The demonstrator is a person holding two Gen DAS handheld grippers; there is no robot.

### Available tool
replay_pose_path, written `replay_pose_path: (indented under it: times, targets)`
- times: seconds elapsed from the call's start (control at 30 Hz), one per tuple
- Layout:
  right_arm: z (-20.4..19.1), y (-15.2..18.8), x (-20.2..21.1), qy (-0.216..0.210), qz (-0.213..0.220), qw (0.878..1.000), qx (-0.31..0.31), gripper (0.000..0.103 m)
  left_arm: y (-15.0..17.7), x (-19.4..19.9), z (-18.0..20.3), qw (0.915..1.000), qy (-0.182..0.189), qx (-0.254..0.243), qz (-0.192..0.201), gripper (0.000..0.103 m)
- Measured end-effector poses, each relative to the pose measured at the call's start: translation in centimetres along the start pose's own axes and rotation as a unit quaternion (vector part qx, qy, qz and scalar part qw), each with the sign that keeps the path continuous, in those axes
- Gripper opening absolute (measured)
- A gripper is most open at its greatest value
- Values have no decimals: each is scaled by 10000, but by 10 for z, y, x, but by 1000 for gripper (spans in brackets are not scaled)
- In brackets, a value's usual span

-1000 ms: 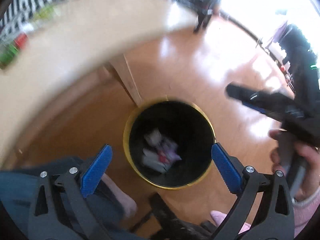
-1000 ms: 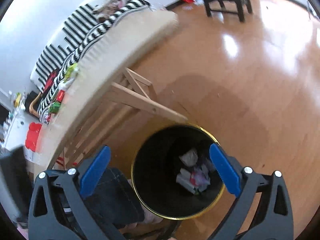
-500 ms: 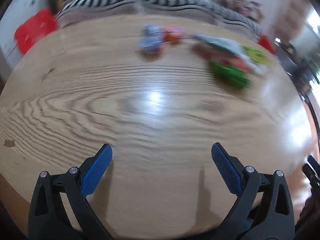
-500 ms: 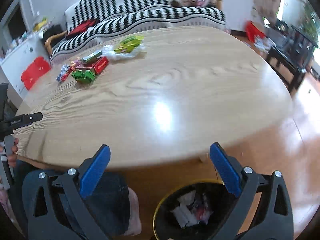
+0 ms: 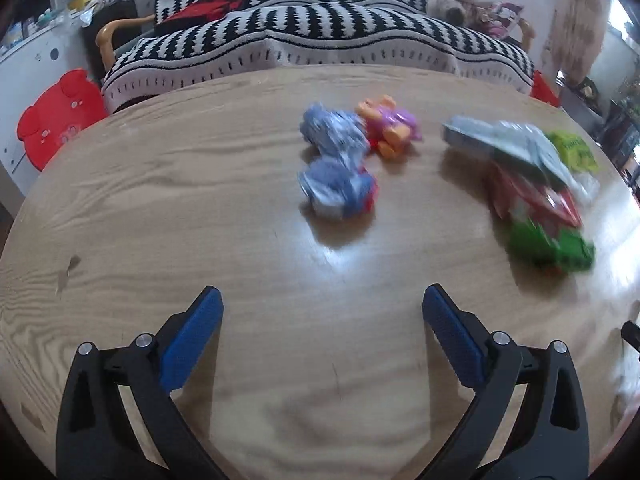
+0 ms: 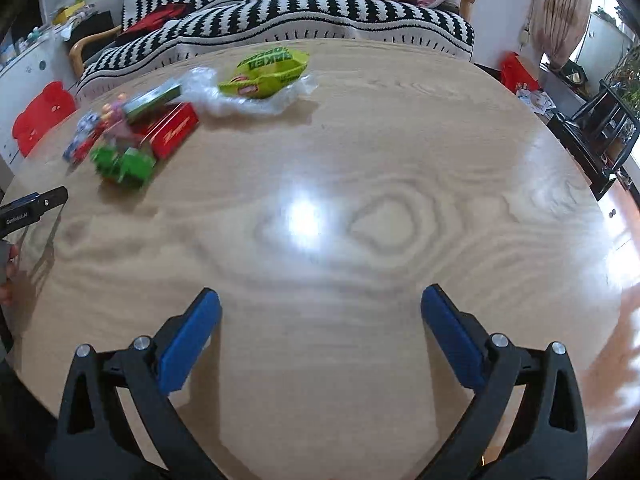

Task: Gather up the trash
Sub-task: 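Move both open grippers back toward the foil wrapper and popcorn bag, then grasp the crumpled blue foil wrapper with the left gripper while the right gripper grasps the green popcorn bag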

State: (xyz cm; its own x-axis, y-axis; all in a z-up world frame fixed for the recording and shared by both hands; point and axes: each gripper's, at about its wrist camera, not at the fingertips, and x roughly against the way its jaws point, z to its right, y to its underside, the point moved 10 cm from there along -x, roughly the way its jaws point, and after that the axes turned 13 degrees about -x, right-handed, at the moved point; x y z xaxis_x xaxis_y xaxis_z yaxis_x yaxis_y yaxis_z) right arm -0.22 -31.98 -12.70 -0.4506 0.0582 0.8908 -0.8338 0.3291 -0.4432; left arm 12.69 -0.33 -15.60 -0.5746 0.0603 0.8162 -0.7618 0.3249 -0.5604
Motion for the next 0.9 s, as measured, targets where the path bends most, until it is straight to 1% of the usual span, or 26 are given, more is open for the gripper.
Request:
replay_pose_path:
  times: [0.1,0.2,0.27,0.3,0.37,0.4,0.5,0.67,0.77,0.9]
  targets:
    - [-11,-18,-14,2,-79,10000,30,98,-11,-7,-3,9999,-82,77,-21,97]
    - [-17,-32,-20,-14,-82,10000,42,98,-21,-12,0,10000,-53,8,-15,97]
    - [-20,-43,-26,14,-173,9998,-37,98,-27,-17,2,10000,-13,-51,-2,97]
    - [-23,-51,-27,-149,-175,9994,-263,97,-29,-18,3,10000,-1,-75,3,97]
    - [-26,-69,-19,-518,-18,9961,-709,97,-33,-20,4,9999,9,-107,9,97]
    - [-28,-81,-15,-518,95,9956,-769,97,-34,-21,4,9999,3,-106,8,97]
    - [-42,-110,-13,-429,292,9966,-636,97,-40,-25,4,10000,-22,-80,1,97]
    - [-70,-145,-21,-221,489,9979,-357,97,-45,-30,2,10000,-34,-81,2,98]
    - [-80,-160,-36,-97,400,9987,-308,97,-48,-32,2,9999,-3,-119,11,98]
    - [-90,-168,-62,100,134,9996,-220,97,-49,-32,1,9997,70,-228,29,98]
